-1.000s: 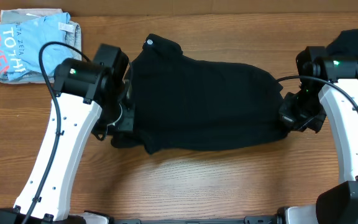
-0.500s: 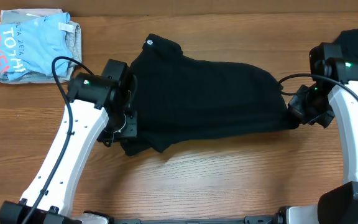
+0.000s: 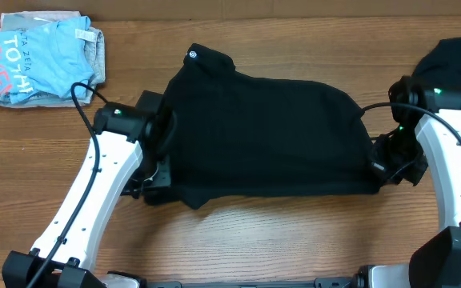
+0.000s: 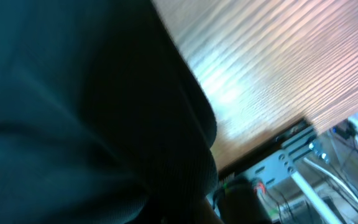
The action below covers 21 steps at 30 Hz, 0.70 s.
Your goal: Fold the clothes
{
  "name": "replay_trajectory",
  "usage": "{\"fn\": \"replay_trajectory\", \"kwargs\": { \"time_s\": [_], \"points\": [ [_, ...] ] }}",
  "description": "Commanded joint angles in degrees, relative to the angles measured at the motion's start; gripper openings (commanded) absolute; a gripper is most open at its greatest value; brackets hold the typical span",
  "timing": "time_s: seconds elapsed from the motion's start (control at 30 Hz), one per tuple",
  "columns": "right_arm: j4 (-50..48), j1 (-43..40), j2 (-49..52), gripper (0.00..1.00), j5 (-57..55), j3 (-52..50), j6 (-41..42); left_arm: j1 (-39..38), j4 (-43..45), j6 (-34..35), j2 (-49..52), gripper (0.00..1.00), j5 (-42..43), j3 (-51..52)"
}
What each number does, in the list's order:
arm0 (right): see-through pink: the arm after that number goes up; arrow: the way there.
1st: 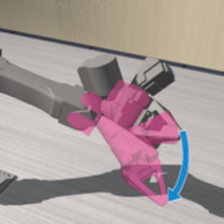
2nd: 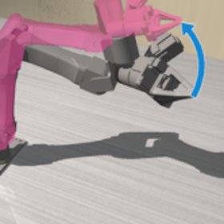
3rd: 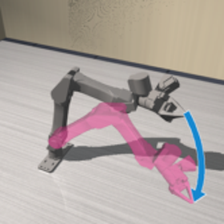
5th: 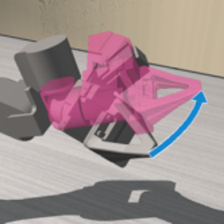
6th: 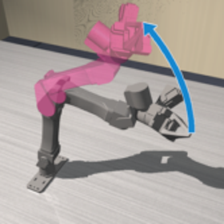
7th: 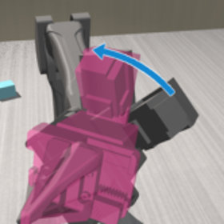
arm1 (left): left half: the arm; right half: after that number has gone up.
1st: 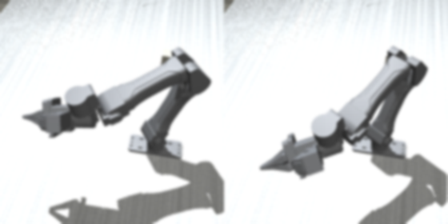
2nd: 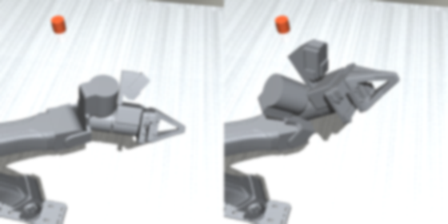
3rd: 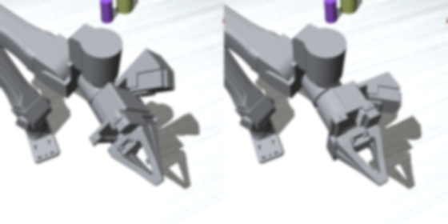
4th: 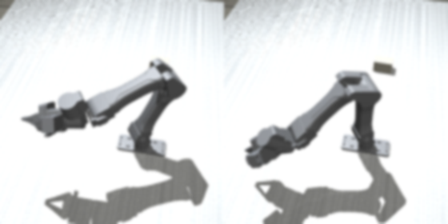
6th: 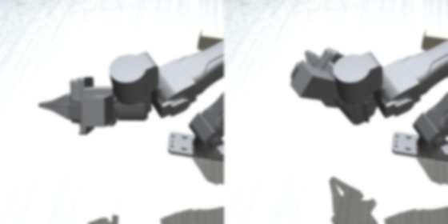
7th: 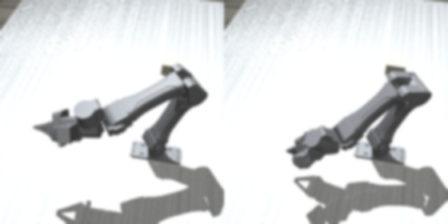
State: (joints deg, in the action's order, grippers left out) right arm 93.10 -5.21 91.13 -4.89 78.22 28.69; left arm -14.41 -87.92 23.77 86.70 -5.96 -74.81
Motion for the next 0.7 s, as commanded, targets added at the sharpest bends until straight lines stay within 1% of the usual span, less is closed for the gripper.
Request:
{"fn": "replay_trajectory", "kwargs": {
  "time_s": [0.0,0.1,0.17,0.3,0.37,0.6,0.67],
  "points": [
    [-0.4,0.0,-1.7,0.04,6.1,-0.7,-3.2,2.2,-1.7,4.1,-0.3,0.04,-6.4,-4.8],
    [-2.3,1.0,-1.7,0.04,7.1,-1.0,-3.1,3.5,-1.9,4.1,-0.3,0.04,-6.0,-7.6],
    [-4.0,1.7,-1.7,0.04,7.1,-1.3,-3.0,3.6,-0.8,3.9,-0.2,0.04,-5.0,-7.7],
    [-8.0,2.1,-1.7,0.05,7.1,-2.2,-2.9,3.5,4.0,-0.7,-0.1,0.04,2.5,-6.6],
    [-8.4,2.1,-1.7,0.06,7.1,-2.3,-2.9,3.2,5.7,-1.5,-0.1,0.04,4.9,-5.7],
    [-9.7,2.1,-1.7,0.06,5.6,-2.3,-2.7,3.2,9.4,-1.5,-0.1,0.04,5.2,-2.0],
    [-9.8,2.1,-1.7,0.06,3.1,-2.3,-0.7,3.3,10.5,-1.5,-0.1,0.04,4.4,-1.3]
  ]
}}
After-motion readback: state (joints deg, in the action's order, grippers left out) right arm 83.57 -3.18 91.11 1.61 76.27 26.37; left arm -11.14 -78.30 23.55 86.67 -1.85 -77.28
